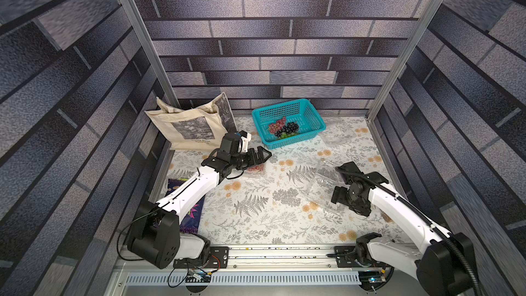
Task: Pack grapes into containers
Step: Pick up the packing box from the center of the board.
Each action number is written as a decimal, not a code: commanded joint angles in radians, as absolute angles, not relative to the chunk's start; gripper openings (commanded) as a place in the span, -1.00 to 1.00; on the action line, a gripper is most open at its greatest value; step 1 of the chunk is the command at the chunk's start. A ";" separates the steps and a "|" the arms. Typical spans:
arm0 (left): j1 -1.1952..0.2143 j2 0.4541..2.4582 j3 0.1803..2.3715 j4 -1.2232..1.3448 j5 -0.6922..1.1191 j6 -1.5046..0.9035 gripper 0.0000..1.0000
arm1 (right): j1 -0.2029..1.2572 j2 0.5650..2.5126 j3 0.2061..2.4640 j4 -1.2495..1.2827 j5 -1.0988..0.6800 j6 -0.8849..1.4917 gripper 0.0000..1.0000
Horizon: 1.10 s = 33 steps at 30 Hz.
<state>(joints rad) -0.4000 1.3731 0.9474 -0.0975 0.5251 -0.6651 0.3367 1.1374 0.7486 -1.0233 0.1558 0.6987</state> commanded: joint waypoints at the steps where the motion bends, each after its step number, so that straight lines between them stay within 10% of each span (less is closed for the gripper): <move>1: -0.412 1.396 0.976 -0.020 0.557 -0.701 1.00 | 0.327 1.207 0.774 -0.961 0.146 0.692 0.85; 13: -0.425 1.399 0.987 -0.097 0.543 -0.647 1.00 | 0.258 1.381 0.901 -0.899 0.188 0.582 -0.06; 33: -0.415 1.394 0.982 -0.099 0.561 -0.612 1.00 | 0.239 1.395 0.879 -0.844 0.203 0.496 -0.51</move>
